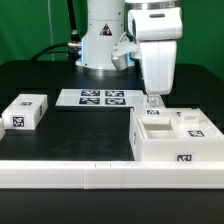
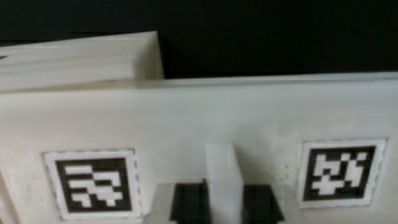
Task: Assemble cabinet
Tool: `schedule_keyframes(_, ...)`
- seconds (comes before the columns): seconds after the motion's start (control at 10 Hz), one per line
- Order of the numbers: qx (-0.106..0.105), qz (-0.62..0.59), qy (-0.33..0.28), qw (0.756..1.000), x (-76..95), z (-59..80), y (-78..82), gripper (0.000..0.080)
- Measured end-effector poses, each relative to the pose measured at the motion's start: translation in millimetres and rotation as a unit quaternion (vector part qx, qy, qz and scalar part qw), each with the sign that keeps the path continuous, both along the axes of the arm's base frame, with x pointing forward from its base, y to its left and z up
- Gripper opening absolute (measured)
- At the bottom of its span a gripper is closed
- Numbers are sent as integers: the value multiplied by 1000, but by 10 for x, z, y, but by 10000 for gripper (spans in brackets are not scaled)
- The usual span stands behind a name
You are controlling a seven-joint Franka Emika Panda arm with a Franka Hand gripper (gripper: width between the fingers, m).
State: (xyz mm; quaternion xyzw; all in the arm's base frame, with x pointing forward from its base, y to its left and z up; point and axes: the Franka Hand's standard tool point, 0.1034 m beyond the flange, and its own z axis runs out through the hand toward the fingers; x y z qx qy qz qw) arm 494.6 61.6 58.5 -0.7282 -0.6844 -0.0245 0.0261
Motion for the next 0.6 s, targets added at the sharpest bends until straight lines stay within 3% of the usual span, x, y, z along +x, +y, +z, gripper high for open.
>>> schedule_keyframes(0.6, 6, 17, -8, 1000, 368, 9, -20, 70)
